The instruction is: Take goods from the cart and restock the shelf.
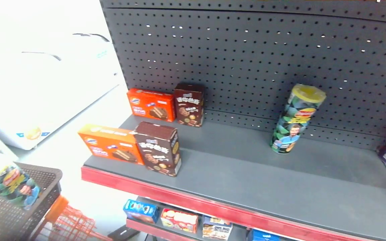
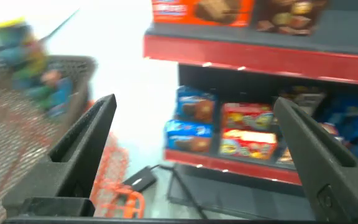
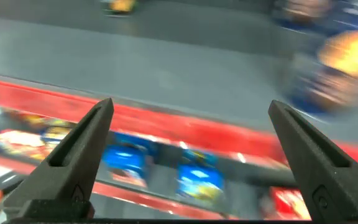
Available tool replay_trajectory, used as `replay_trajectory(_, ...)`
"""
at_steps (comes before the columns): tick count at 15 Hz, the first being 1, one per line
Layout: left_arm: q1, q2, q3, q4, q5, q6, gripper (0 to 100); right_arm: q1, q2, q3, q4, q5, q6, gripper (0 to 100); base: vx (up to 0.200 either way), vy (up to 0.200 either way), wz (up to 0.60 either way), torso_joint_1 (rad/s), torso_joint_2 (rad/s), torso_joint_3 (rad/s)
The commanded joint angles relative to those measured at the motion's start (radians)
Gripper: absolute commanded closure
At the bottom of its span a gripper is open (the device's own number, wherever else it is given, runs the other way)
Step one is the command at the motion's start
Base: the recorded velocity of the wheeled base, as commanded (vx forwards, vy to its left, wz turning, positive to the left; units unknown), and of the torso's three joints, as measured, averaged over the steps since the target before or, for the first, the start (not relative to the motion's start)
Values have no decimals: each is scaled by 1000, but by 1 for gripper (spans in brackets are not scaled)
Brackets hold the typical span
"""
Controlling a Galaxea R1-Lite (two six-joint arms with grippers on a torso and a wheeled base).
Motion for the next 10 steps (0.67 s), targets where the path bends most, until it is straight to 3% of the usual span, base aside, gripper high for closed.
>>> replay_trajectory(1, 0, 1, 0, 0, 0, 0, 0, 0, 1, 0, 0, 0, -2, 0, 0, 0, 600, 2, 7, 7)
replay_trajectory(4, 0, 1, 0, 0, 0, 0, 0, 0, 1, 0, 0, -3, 1, 0, 0, 0, 600, 2, 1, 1)
replay_trajectory(10, 0, 1, 0, 0, -4, 4, 0, 0, 1, 0, 0, -3, -2, 0, 0, 0, 0, 0, 0, 0)
